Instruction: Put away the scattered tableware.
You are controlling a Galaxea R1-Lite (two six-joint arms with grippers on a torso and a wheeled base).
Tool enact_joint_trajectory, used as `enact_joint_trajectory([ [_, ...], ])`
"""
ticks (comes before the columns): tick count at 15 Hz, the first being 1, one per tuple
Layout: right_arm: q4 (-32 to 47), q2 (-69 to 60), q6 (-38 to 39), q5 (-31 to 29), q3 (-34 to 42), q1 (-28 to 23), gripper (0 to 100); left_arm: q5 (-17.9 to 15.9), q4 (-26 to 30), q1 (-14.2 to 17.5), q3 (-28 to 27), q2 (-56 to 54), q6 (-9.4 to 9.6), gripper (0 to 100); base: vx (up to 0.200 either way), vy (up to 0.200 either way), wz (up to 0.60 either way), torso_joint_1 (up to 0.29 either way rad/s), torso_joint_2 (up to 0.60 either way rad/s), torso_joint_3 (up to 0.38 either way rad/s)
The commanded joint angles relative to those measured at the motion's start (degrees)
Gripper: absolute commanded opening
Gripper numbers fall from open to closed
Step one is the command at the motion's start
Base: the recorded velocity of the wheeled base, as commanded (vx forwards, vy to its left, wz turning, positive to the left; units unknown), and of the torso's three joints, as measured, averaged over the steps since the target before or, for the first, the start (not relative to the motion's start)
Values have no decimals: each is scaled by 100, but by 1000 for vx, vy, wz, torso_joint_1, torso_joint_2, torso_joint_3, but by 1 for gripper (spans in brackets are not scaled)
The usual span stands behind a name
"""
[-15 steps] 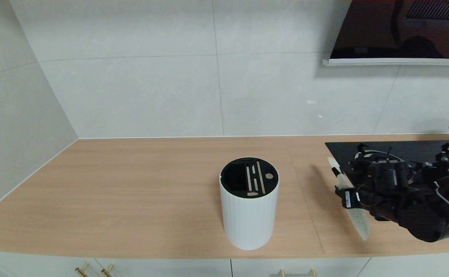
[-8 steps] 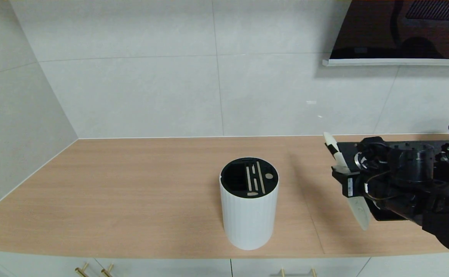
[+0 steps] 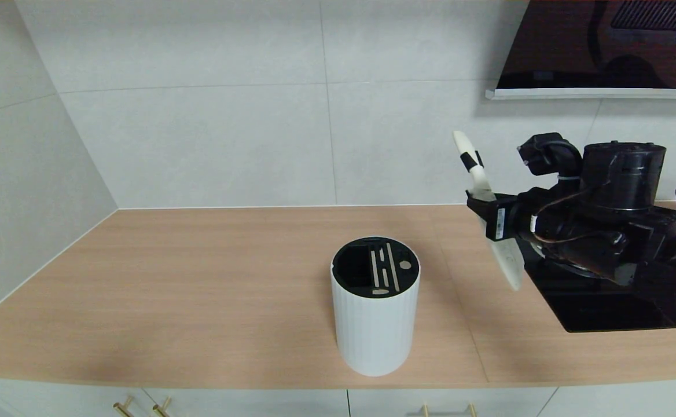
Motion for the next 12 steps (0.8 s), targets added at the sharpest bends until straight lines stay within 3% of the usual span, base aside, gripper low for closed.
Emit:
enact_joint_trajectory([
  [1, 35, -210, 54, -36, -71, 339, 0, -343, -500, -618, -1145, 2257, 24, 100, 0, 0, 0, 0, 0, 0],
  [3, -18, -280, 54, -63, 131, 497, 0, -308, -1071, -882, -1145, 2802, -20, 100, 0, 0, 0, 0, 0, 0],
  [5, 35, -562, 81, -80, 183, 849, 0, -132, -1405, -1436, -1057, 3400, -354, 100, 0, 0, 0, 0, 0, 0],
  [6, 43, -658, 89, -89, 219, 1077, 0, 114, -1581, -1673, -1066, 3602, -565, 100, 0, 0, 0, 0, 0, 0],
  [7, 43, -685, 89, -116, 280, 1262, 0, 333, -1959, -1893, -1057, 3751, -881, 100, 0, 0, 0, 0, 0, 0],
  [10, 35, -535, 107, -239, 359, 1684, 0, 738, -3391, -2596, -943, 4235, -2499, 100, 0, 0, 0, 0, 0, 0],
  [11, 35, -527, 177, -239, 377, 1763, 0, 773, -3927, -2763, -863, 4411, -2991, 100, 0, 0, 0, 0, 0, 0],
  [12, 35, -535, 274, -239, 403, 1877, 0, 782, -4481, -2868, -767, 4586, -3369, 100, 0, 0, 0, 0, 0, 0],
])
